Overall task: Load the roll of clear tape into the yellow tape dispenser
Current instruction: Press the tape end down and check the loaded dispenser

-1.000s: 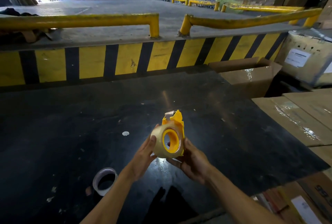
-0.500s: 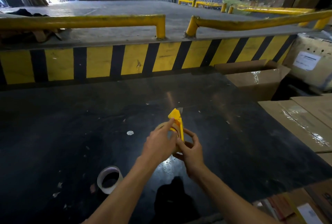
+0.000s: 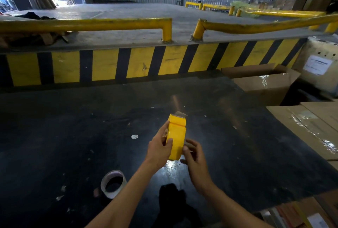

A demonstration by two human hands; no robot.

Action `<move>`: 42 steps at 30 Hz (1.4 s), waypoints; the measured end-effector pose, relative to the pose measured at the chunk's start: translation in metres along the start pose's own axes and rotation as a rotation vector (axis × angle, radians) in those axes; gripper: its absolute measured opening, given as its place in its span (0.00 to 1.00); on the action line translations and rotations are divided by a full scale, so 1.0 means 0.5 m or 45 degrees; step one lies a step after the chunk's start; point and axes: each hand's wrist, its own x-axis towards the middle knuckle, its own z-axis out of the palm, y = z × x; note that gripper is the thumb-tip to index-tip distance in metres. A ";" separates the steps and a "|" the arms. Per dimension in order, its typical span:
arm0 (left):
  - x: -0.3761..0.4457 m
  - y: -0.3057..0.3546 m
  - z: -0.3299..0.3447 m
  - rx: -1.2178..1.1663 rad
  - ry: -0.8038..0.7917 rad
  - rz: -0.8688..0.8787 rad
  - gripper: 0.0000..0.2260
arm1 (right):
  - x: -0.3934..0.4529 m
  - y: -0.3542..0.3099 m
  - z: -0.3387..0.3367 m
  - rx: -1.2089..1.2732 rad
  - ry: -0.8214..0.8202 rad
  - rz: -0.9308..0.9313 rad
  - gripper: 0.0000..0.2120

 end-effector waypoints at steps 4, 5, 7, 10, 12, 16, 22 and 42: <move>-0.014 -0.033 -0.007 -0.065 -0.127 0.066 0.29 | 0.057 -0.054 -0.028 -0.101 0.128 0.102 0.30; -0.016 -0.038 -0.004 -0.076 -0.139 0.071 0.29 | 0.077 -0.069 -0.032 -0.142 0.082 0.123 0.33; -0.021 -0.041 0.003 -0.098 -0.160 0.073 0.28 | 0.113 -0.093 -0.034 -0.170 -0.013 0.200 0.37; -0.029 -0.037 0.015 -0.088 -0.196 0.119 0.27 | 0.154 -0.124 -0.029 -0.070 -0.074 0.381 0.27; -0.031 -0.040 0.019 -0.063 -0.217 0.146 0.26 | 0.170 -0.139 -0.028 -0.013 -0.020 0.463 0.12; -0.029 -0.049 0.022 -0.047 -0.223 0.125 0.26 | 0.189 -0.136 -0.036 -0.155 0.069 0.425 0.04; -0.030 -0.048 0.030 -0.041 -0.223 0.079 0.29 | 0.187 -0.138 -0.044 -0.490 0.121 0.105 0.07; -0.022 0.007 0.061 -0.186 -0.227 -0.216 0.27 | 0.197 -0.162 -0.052 -0.992 0.090 -0.251 0.06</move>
